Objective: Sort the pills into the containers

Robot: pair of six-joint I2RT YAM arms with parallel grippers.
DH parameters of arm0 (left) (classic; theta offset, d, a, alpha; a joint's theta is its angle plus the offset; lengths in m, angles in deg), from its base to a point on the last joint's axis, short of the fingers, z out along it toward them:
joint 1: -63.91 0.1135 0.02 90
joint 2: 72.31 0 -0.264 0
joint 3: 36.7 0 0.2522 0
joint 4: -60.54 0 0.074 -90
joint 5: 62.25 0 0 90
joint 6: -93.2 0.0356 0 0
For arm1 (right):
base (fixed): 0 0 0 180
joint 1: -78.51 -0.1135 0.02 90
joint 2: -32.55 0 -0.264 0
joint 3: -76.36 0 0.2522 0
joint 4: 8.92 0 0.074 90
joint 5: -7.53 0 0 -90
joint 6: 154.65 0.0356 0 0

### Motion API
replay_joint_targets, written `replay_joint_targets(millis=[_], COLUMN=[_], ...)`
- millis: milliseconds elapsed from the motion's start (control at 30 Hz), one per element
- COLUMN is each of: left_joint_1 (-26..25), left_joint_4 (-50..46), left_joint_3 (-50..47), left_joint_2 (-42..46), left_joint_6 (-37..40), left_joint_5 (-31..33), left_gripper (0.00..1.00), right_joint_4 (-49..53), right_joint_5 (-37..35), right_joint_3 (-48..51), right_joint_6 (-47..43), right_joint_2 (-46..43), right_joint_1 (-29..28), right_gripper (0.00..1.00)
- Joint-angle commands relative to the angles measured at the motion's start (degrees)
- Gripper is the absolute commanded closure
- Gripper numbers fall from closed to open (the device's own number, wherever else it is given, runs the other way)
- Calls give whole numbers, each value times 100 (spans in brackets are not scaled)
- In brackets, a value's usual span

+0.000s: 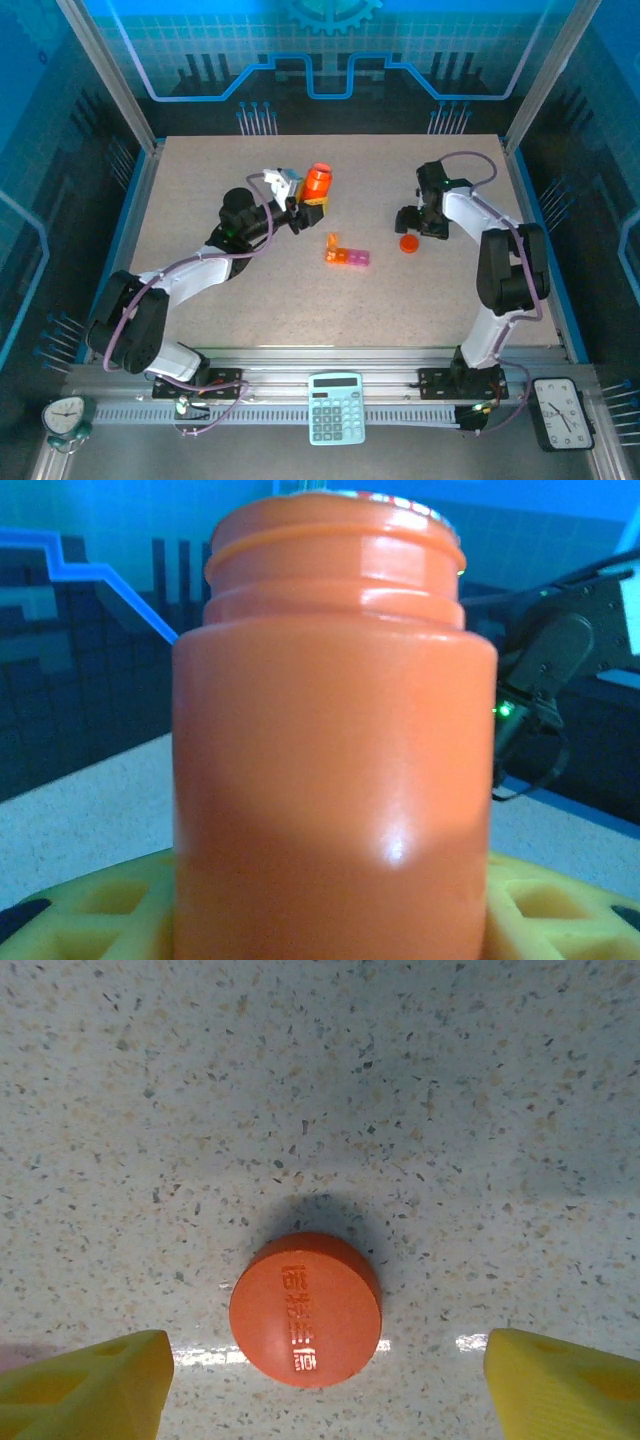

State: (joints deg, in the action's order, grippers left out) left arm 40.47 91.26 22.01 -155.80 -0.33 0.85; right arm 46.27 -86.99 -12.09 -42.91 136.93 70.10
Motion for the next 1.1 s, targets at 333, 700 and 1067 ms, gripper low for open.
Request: replay_joint_targets(millis=[333, 700, 1067], left_joint_1=[47, 45, 49], left_joint_4=[-718, -738, -979], left_joint_3=[419, 563, 853], left_joint_2=[44, -45, -166], left_joint_6=[381, 180, -273], left_joint_5=[-551, -900, -1569], left_gripper=[100, 100, 98], right_joint_4=[209, -256, -2438], right_joint_5=[-49, 1050, 2478], right_joint_3=[-268, 195, 855], right_joint_6=[-168, 439, 1697], right_joint_2=[456, -1764, -3635], right_joint_1=[-126, -302, -955], right_gripper=[16, 17, 7])
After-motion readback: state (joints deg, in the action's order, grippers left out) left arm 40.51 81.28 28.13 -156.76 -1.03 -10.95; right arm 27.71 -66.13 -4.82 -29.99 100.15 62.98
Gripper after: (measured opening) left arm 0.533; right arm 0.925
